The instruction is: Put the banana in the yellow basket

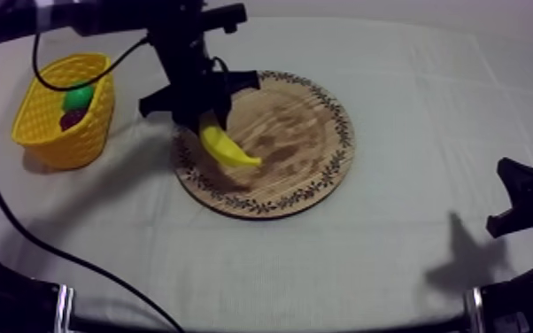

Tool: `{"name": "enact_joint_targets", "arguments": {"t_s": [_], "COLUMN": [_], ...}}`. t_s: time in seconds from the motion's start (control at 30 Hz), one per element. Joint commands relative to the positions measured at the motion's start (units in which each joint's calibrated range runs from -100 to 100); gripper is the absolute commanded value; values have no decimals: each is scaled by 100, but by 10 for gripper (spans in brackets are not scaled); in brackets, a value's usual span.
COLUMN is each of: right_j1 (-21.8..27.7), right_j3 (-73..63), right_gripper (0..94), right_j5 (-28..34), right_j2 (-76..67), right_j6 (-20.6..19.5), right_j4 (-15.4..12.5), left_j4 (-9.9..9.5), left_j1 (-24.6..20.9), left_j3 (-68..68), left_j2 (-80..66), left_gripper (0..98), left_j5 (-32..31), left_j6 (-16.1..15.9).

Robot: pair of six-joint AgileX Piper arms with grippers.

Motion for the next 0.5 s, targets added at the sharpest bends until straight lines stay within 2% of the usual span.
{"name": "enact_joint_targets", "arguments": {"t_s": [0.0, 0.3, 0.47], "right_j1": [0, 0, 0], "right_j3": [-5, -5, -5], "right_gripper": [3, 3, 3], "right_j5": [0, 0, 0], "right_j2": [0, 0, 0], "right_j6": [1, 1, 1], "right_j4": [-1, -1, -1], "left_j4": [-63, -340, -610], "left_j1": [-26, -329, -557], "left_j3": [130, 806, 1156], "left_j2": [-407, -1686, -2345], "left_gripper": [260, 246, 242], "left_j5": [8, 207, 319], "left_j6": [-12, -255, -418]}}
